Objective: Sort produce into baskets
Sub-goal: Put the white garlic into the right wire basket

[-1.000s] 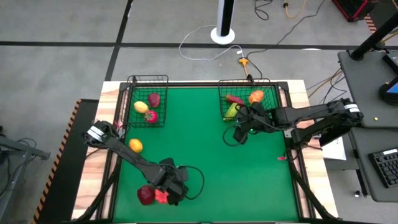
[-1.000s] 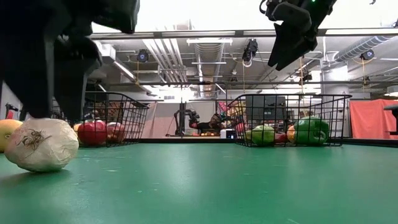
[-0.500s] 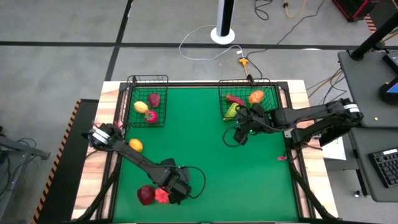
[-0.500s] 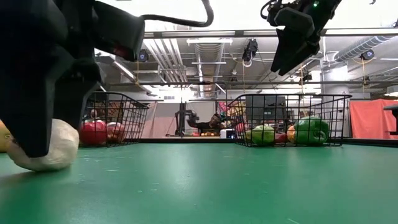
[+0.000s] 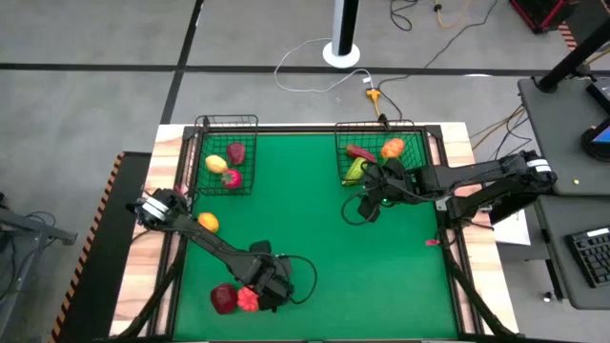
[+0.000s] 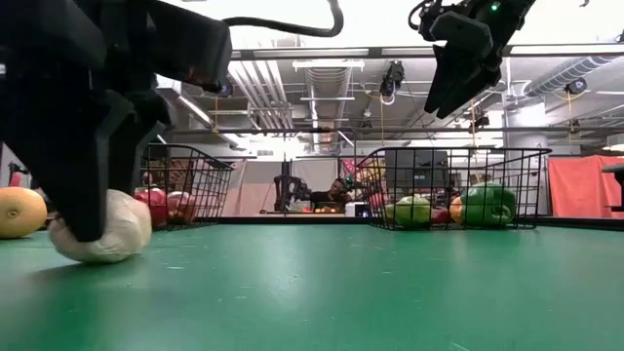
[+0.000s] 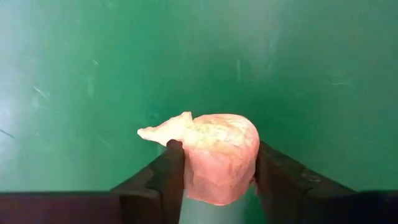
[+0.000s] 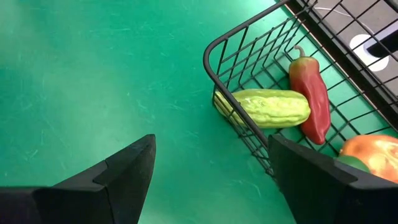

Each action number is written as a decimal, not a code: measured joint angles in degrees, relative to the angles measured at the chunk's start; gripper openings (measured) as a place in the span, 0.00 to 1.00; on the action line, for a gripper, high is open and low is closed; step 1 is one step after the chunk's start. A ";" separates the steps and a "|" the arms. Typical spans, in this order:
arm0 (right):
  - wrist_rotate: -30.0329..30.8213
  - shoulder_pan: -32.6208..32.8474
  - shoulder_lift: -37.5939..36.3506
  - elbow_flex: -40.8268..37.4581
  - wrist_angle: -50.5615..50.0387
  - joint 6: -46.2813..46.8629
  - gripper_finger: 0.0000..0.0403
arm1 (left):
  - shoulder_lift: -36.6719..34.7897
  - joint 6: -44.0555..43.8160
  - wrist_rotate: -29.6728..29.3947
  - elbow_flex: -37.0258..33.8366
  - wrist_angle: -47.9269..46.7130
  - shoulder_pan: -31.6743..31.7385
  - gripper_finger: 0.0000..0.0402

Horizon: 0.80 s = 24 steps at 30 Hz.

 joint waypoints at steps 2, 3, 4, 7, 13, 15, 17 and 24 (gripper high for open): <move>0.00 0.00 0.00 0.00 0.00 -0.06 0.74 | 0.00 2.10 -1.55 0.62 -0.54 0.04 0.34; 0.00 0.00 0.00 0.00 0.00 -0.29 0.74 | -0.10 3.19 -2.43 1.04 -0.73 0.07 0.34; -0.01 0.01 0.00 0.00 0.00 -0.57 0.74 | -0.23 4.37 -3.34 1.55 -1.12 0.11 0.34; -0.09 0.37 0.00 0.00 0.00 -0.63 0.74 | -0.55 7.14 -6.25 3.26 -3.50 0.14 0.35; -0.11 1.88 0.00 -0.03 0.63 -0.69 0.74 | -1.77 13.39 -14.77 7.24 -6.70 0.20 0.36; -0.11 2.92 0.00 -0.44 2.59 -1.50 0.74 | -3.36 16.22 -18.61 7.55 -5.39 0.19 0.36; -0.12 4.23 0.00 -0.96 4.09 -2.65 0.74 | -5.65 19.05 -21.92 7.50 -3.52 0.20 0.36; 0.34 10.88 -0.02 -5.33 19.16 -8.91 0.74 | -16.16 30.04 -27.39 0.11 15.79 0.20 0.36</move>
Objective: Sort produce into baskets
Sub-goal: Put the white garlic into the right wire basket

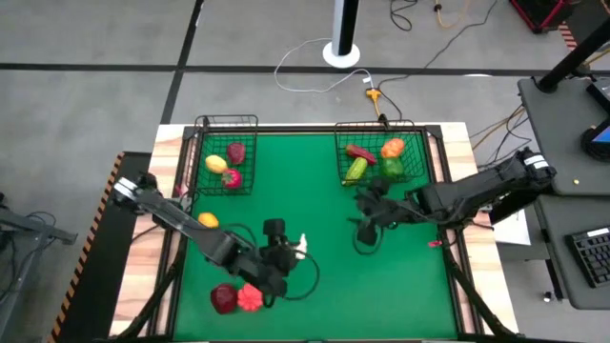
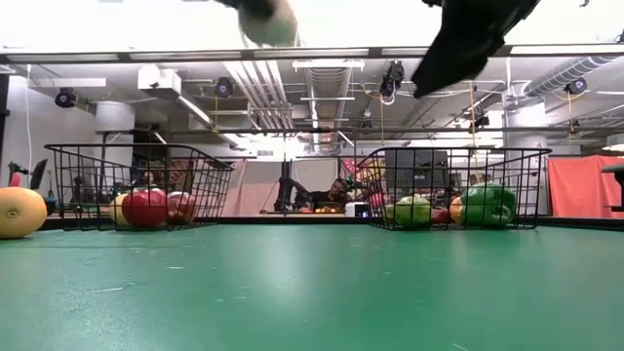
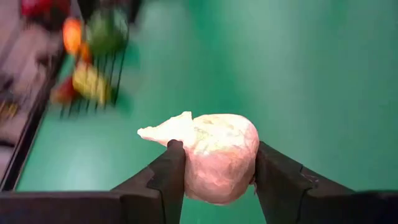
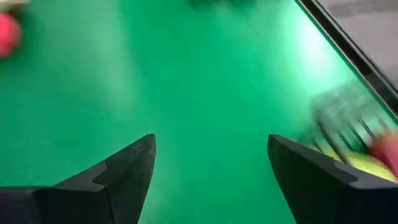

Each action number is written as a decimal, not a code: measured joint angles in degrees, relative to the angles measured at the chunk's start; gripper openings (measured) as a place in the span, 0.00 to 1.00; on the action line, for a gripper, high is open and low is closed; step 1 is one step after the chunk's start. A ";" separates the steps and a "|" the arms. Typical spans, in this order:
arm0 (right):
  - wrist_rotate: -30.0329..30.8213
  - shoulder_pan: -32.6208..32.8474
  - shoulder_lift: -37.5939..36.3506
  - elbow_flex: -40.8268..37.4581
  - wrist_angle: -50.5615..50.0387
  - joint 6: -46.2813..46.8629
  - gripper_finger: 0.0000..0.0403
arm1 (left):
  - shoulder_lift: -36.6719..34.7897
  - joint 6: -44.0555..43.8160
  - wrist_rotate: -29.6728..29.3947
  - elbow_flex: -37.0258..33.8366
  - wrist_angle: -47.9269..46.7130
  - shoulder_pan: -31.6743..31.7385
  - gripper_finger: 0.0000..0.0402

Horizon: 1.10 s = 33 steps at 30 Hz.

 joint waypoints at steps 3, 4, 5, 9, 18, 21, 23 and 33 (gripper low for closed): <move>0.02 3.18 0.17 -3.68 11.37 -5.70 0.74 | -4.98 5.12 0.10 -7.28 13.76 -0.01 0.36; 0.00 4.14 0.27 -5.20 15.50 -8.09 0.74 | -6.40 6.31 0.60 -10.02 18.56 -0.02 0.36; 0.01 5.17 0.28 -6.81 19.80 -10.39 0.74 | -7.77 7.16 1.16 -12.79 23.42 -0.01 0.36; -0.01 8.45 0.55 -12.02 37.33 -19.62 0.74 | -11.80 8.00 1.64 -22.48 40.62 0.01 0.36; 0.27 11.28 5.59 -12.66 53.60 -37.53 0.74 | -13.16 2.84 1.76 -34.53 70.06 1.16 0.36; 2.56 11.24 8.61 -9.58 53.79 -40.82 0.74 | -12.90 -2.27 1.75 -35.18 71.53 1.97 0.36; 4.82 11.26 10.47 -7.87 53.69 -43.67 0.74 | -12.51 -5.64 1.77 -35.16 71.51 2.50 0.36; 9.17 11.24 17.19 -1.01 53.58 -51.08 0.74 | -12.15 -13.24 0.91 -34.51 72.14 3.28 0.36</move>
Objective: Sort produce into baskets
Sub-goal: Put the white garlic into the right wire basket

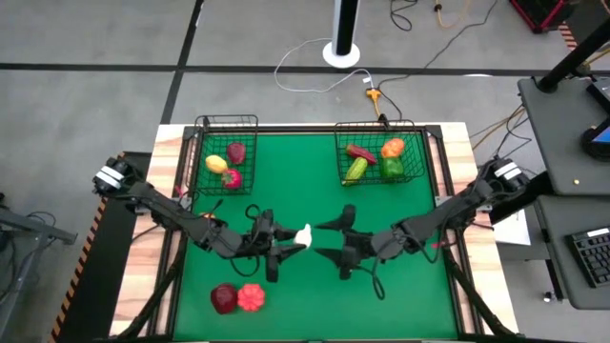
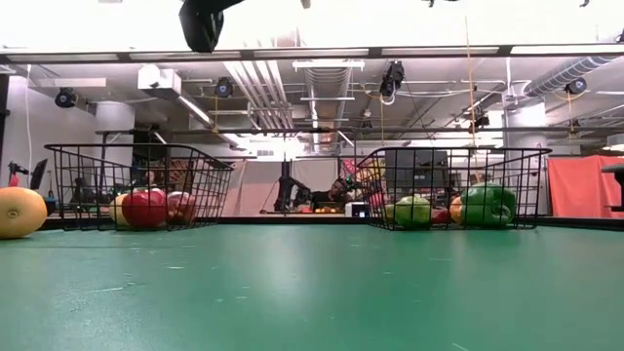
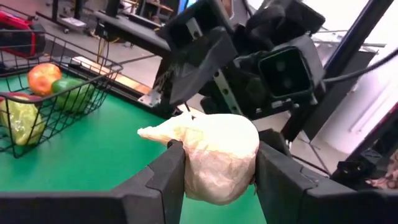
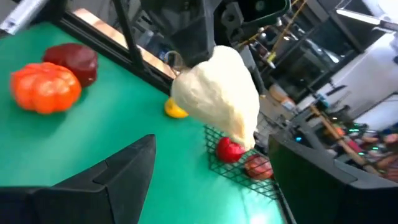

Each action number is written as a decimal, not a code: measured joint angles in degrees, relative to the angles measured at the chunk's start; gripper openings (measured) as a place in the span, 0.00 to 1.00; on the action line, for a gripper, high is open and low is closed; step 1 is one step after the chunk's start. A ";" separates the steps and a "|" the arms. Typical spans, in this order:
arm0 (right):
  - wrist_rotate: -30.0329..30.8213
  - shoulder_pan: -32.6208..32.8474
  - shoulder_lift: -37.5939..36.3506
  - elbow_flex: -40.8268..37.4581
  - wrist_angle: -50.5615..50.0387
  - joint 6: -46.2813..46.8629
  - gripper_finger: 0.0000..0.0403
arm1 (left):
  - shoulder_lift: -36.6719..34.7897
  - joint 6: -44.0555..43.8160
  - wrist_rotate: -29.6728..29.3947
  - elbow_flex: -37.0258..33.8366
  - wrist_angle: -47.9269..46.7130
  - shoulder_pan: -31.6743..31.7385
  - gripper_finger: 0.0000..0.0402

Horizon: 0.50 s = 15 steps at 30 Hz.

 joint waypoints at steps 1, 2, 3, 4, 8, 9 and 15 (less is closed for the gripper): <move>0.20 0.00 0.63 0.78 0.08 -0.75 0.74 | 0.14 -0.05 -0.13 0.16 -0.04 0.01 0.36; 0.23 -0.02 1.16 1.48 0.11 -1.35 0.74 | 0.45 -0.07 -0.24 0.38 -0.08 0.10 0.36; 0.45 -0.05 1.81 2.16 0.09 -1.93 0.74 | 0.80 -0.07 -0.23 0.66 -0.03 0.24 0.36; 1.07 -0.13 2.56 3.00 0.08 -2.29 0.74 | 0.98 -0.07 -0.21 0.81 0.08 0.26 0.36; 4.16 -0.13 4.95 5.15 0.03 -4.46 0.74 | 1.57 0.03 -0.17 1.41 0.40 0.37 0.36; 4.15 -0.13 5.27 5.41 0.12 -4.74 0.73 | 1.60 0.03 -0.20 1.38 0.34 0.38 0.36; 4.22 -0.13 5.89 5.83 0.03 -4.56 0.67 | 1.68 -0.04 -0.19 1.29 0.31 0.60 0.36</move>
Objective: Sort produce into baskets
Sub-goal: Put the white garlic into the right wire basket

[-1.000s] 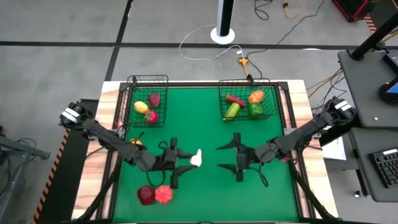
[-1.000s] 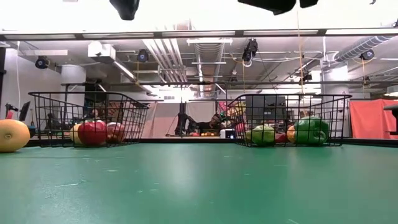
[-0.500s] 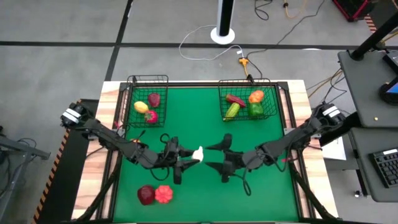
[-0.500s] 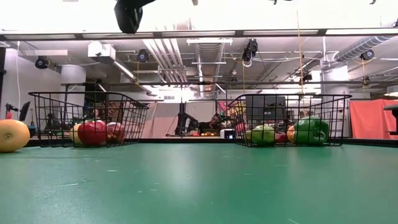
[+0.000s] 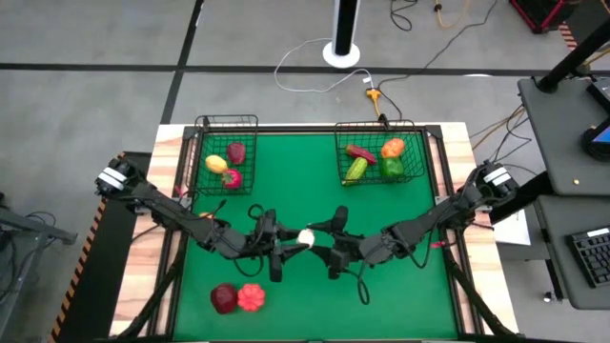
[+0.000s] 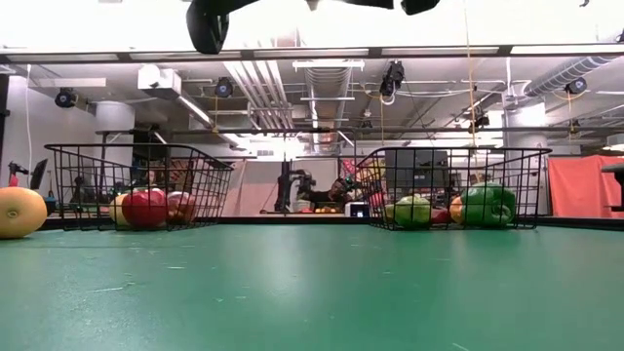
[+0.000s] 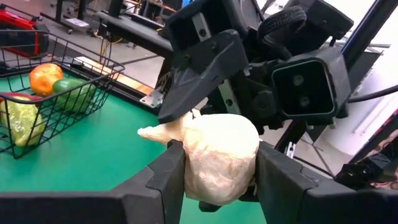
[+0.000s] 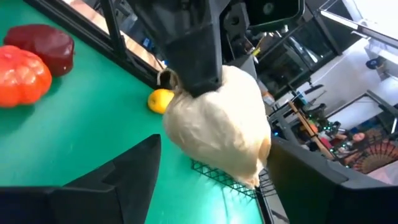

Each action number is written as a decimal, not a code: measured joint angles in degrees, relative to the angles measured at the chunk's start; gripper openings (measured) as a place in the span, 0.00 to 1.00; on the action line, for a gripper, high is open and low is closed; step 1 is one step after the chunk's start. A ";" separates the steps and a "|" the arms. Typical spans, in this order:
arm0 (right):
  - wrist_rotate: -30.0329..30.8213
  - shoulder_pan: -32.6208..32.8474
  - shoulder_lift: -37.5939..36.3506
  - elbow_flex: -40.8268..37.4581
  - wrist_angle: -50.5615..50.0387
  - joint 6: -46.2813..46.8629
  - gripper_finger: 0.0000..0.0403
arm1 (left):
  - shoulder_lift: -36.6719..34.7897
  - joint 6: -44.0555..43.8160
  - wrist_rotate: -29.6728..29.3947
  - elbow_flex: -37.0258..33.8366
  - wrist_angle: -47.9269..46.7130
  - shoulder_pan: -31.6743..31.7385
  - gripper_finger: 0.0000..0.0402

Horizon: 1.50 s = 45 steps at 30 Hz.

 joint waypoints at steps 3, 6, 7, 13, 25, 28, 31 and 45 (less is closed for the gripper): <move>-1.02 -0.02 0.04 0.28 0.43 -0.02 0.62 | 0.01 0.01 0.02 -0.02 -0.04 0.11 0.36; -1.38 -0.02 -0.09 0.28 0.44 -0.07 0.57 | 0.02 -0.01 -0.02 -0.07 -0.33 0.28 0.36; -1.34 -0.02 -0.09 0.28 0.42 -0.05 0.55 | 0.02 -0.01 -0.06 -0.07 -0.39 0.32 0.36; -1.25 -0.04 -0.09 0.28 0.41 -0.09 0.43 | 0.02 -0.05 -1.10 -0.07 -0.53 0.30 0.38; -0.34 0.00 -0.24 0.28 0.50 0.02 0.38 | -0.92 -0.23 -1.16 -0.07 -3.63 0.36 0.68; 1.67 0.00 -0.72 0.28 0.43 0.08 0.38 | -2.55 0.03 -1.16 -0.09 -6.81 0.36 0.73; 2.33 -0.02 -1.42 0.28 -0.41 1.12 0.38 | -4.50 1.60 -1.18 -0.09 -8.57 0.36 0.77; 18.43 -6.85 -10.54 0.28 -15.88 21.94 0.39 | -16.50 -2.79 -1.41 1.41 -34.89 0.29 0.80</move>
